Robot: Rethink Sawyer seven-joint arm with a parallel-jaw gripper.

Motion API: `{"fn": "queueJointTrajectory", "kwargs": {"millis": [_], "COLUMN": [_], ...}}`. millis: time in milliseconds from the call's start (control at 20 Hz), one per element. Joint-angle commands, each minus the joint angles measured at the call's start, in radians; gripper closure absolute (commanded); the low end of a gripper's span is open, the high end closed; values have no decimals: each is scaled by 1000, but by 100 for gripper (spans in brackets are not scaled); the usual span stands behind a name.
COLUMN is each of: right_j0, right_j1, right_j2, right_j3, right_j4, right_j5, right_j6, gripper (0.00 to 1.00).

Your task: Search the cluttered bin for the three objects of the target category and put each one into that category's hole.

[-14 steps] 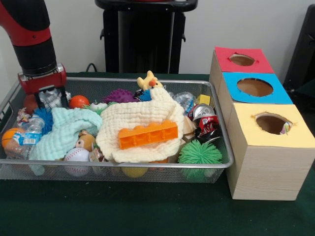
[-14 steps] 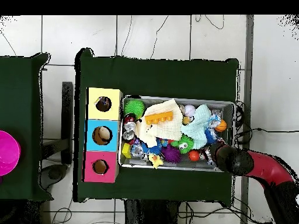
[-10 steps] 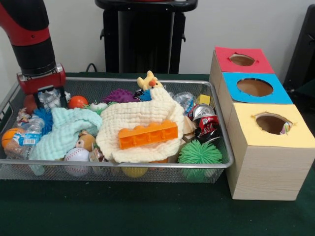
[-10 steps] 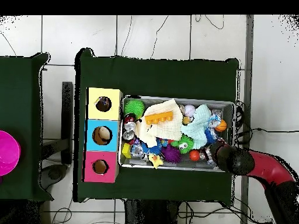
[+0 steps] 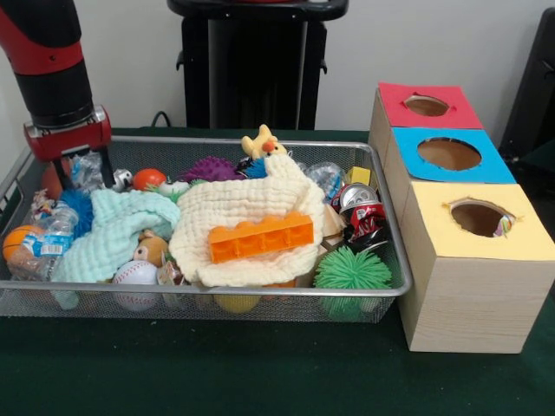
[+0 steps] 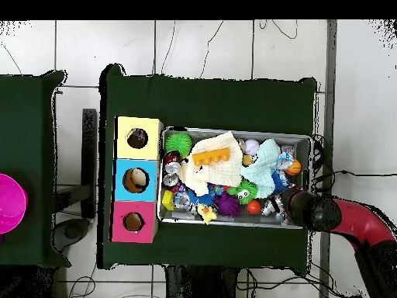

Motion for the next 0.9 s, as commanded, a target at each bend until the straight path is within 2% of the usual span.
{"fn": "queueJointTrajectory", "kwargs": {"millis": [50, 450, 900], "right_j0": [-3, -19, -58], "right_j1": [-44, -18, 124], "right_j2": [75, 95, 113], "right_j3": [-86, -127, -193], "right_j4": [30, 7, -73], "right_j5": [136, 141, 46], "right_j6": [-161, -205, -267], "gripper": [0, 0, 0]}}
